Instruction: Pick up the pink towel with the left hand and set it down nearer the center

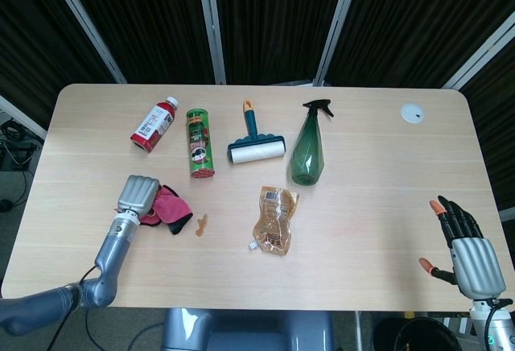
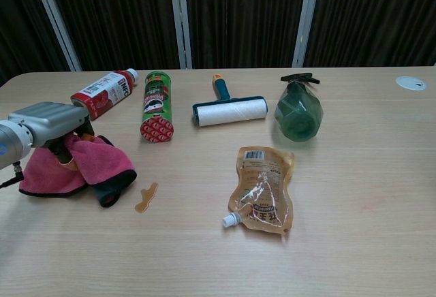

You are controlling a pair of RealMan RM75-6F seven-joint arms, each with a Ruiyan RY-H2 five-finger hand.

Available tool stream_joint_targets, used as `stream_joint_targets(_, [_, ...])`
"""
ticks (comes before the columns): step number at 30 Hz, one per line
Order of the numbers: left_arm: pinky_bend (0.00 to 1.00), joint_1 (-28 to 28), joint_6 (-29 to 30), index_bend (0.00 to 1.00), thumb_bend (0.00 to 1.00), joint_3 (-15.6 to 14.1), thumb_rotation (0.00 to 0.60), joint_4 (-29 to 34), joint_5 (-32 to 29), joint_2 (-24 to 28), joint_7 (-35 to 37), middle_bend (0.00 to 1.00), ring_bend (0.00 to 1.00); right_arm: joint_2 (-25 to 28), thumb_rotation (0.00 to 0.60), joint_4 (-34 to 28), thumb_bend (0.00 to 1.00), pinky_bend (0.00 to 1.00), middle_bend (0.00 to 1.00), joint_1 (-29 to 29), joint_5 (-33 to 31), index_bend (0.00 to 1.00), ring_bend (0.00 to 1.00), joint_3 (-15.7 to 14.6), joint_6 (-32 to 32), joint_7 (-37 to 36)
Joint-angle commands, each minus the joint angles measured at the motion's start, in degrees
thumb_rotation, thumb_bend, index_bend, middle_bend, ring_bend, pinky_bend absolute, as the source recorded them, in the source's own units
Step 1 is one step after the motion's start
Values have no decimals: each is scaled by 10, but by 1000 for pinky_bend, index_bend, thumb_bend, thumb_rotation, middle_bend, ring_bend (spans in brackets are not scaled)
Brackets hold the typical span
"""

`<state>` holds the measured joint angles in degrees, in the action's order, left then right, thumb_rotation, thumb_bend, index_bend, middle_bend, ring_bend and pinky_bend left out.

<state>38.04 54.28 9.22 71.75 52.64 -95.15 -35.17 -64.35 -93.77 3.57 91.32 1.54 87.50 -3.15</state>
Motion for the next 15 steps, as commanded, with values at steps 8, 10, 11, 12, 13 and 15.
stream_joint_targets(8, [568, 6, 51, 877, 413, 34, 600, 124, 76, 42, 73, 681, 597, -1, 600, 1, 87, 116, 0, 0, 1, 0, 0, 0, 0, 2])
stream_joint_targets(10, [568, 7, 58, 877, 413, 35, 600, 146, 93, 43, 83, 681, 597, -2, 600, 1, 87, 116, 0, 0, 1, 0, 0, 0, 0, 3])
stream_joint_targets(11, [568, 9, 63, 877, 413, 34, 600, 157, 106, 42, 87, 682, 597, -2, 600, 1, 88, 116, 0, 0, 1, 0, 0, 0, 0, 3])
stream_joint_targets(12, [568, 11, 67, 877, 413, 32, 600, 166, 118, 39, 90, 681, 597, -2, 600, 1, 88, 116, 0, 0, 1, 0, 0, 0, 0, 3])
stream_joint_targets(13, [568, 13, 70, 878, 413, 30, 600, 172, 127, 36, 92, 681, 596, -2, 600, 1, 88, 116, 0, 0, 1, 0, 0, 0, 0, 3])
stream_joint_targets(15, [568, 16, 71, 878, 413, 25, 600, 181, 138, 28, 90, 681, 596, -2, 600, 2, 88, 116, 0, 0, 1, 0, 0, 0, 0, 3])
